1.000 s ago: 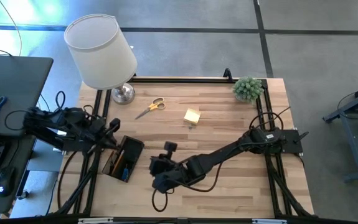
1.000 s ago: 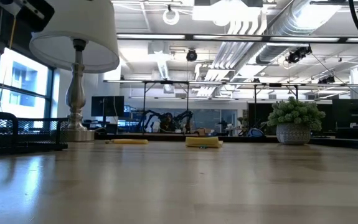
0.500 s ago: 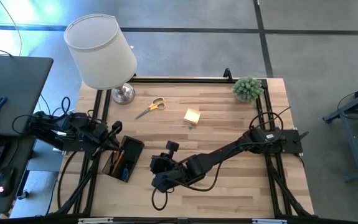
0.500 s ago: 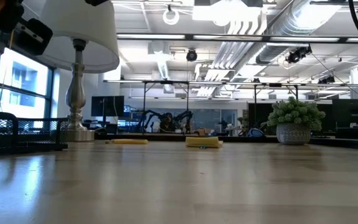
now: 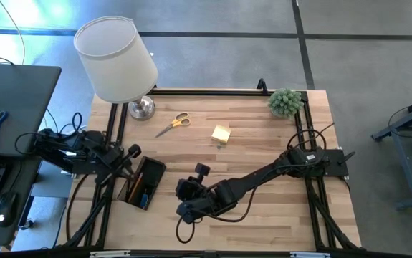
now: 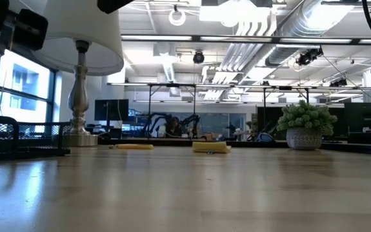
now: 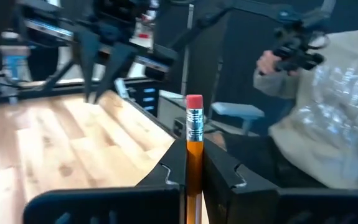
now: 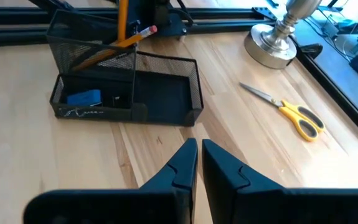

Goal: Pick and place office supplies into organizer
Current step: Put the yellow pencil into the black desk organizer

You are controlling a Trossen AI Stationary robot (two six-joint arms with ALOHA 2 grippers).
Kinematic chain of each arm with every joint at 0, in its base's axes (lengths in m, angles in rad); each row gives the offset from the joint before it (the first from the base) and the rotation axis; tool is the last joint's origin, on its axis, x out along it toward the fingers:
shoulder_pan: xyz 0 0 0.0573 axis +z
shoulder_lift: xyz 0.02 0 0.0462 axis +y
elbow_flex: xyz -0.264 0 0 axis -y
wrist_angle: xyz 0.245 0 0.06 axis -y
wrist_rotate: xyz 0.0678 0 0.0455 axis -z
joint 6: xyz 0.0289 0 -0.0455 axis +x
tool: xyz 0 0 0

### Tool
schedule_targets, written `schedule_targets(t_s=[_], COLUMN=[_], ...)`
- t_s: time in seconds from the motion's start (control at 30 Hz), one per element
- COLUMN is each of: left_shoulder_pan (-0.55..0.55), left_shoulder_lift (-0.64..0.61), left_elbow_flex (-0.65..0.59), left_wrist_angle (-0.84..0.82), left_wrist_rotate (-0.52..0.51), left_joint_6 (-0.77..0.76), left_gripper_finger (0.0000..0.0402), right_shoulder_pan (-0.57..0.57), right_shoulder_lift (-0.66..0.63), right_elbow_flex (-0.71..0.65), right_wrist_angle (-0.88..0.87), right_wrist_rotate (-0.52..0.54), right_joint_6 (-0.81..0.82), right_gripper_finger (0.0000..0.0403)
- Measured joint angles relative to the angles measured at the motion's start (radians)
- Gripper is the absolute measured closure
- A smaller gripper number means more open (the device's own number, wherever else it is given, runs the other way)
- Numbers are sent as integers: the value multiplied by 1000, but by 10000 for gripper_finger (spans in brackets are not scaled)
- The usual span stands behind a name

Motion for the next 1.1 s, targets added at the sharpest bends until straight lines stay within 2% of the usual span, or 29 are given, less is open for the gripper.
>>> schedule_targets(t_s=[0.17, 0.4, 0.57, 0.7, 0.83, 1.0, 1.1], left_shoulder_pan=[0, 0, 0, 1, 1, 1, 1], left_shoulder_lift=[0, 0, 0, 0, 0, 0, 0], left_elbow_flex=[-27, -47, -47, -42, 11, 99, 172], left_wrist_angle=[-3, 2, 15, 106, 146, 188, 198], left_wrist_rotate=[63, 77, 83, 45, -40, -45, -44], left_joint_6=[-8, -9, -9, -9, -6, 11, 32], left_gripper_finger=[367, 288, 254, 246, 250, 256, 256], right_shoulder_pan=[5, 11, 10, 10, 11, 10, -2], right_shoulder_lift=[0, -1, -1, -1, -1, -1, 0], right_elbow_flex=[0, 0, 0, 0, 0, 0, 0], right_wrist_angle=[-13, -14, -15, -15, -15, -9, 78], right_wrist_rotate=[5, 19, 20, 20, 19, -11, -24], right_joint_6=[16, 16, 19, 19, 19, 17, -14], right_gripper_finger=[384, 382, 382, 382, 384, 381, 382])
